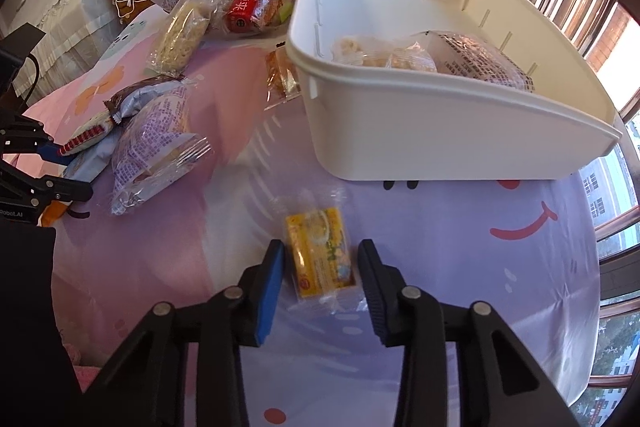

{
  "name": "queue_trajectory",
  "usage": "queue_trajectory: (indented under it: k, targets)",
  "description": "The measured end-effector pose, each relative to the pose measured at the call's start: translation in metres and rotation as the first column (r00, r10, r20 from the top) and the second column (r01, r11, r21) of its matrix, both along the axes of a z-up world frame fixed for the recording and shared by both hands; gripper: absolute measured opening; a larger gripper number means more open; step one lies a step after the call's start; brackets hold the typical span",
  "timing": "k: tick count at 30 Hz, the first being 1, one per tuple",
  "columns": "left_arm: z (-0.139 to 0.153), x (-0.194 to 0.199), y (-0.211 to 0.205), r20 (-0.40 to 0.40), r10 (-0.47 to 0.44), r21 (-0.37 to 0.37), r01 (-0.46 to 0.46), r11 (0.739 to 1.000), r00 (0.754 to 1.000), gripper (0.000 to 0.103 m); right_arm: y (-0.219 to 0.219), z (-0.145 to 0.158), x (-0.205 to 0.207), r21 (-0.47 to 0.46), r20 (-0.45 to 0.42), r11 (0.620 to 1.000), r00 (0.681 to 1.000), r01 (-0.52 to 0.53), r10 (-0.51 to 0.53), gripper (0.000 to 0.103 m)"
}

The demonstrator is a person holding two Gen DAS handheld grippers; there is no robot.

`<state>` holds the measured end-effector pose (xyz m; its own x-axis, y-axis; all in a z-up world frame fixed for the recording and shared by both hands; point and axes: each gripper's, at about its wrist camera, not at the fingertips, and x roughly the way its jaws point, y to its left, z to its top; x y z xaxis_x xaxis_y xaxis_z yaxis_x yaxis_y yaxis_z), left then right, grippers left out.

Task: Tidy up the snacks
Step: 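Grasp the OATS bar with the left tool while the right tool grasps the yellow candy, then carry the OATS bar and yellow candy over the white tray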

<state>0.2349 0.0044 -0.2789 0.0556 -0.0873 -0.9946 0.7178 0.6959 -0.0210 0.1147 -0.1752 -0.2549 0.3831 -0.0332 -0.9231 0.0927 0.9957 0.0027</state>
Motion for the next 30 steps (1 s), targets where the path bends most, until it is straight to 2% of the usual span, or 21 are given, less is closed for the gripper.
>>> queue_trajectory:
  k: [2, 8, 12, 15, 17, 26, 30]
  targets:
    - [0.001, -0.004, -0.002, -0.002, 0.01, -0.002, -0.01, 1.0, 1.0, 0.039, 0.003, 0.001, -0.001, 0.007, -0.004, 1.0, 1.0, -0.007, 0.007, 0.031]
    - [0.003, -0.013, 0.011, -0.05, 0.087, -0.034, -0.089, 0.995, 0.995, 0.038, 0.01, 0.002, -0.004, 0.075, -0.024, 0.997, 1.0, 0.01, -0.008, 0.029]
    - [0.007, -0.027, 0.022, -0.047, 0.121, -0.046, -0.124, 0.991, 0.991, 0.037, 0.018, 0.002, -0.009, 0.097, -0.042, 0.995, 0.999, 0.02, -0.016, 0.029]
    - [0.013, -0.041, 0.032, -0.048, 0.151, -0.072, -0.154, 0.985, 0.987, 0.037, 0.023, 0.003, -0.016, 0.194, -0.067, 0.979, 0.996, 0.066, -0.054, 0.028]
    - [0.016, -0.051, 0.042, -0.041, 0.162, -0.085, -0.165, 0.983, 0.986, 0.037, 0.03, 0.003, -0.019, 0.221, -0.075, 0.972, 0.995, 0.076, -0.061, 0.028]
    - [0.031, -0.082, 0.076, 0.004, 0.215, -0.144, -0.212, 0.967, 0.977, 0.037, 0.059, 0.018, -0.039, 0.207, -0.04, 0.976, 0.998, 0.065, -0.058, 0.028]
    - [0.049, -0.093, 0.095, 0.019, 0.233, -0.189, -0.225, 0.956, 0.972, 0.037, 0.071, 0.029, -0.048, 0.19, -0.022, 0.981, 0.999, 0.047, -0.043, 0.028]
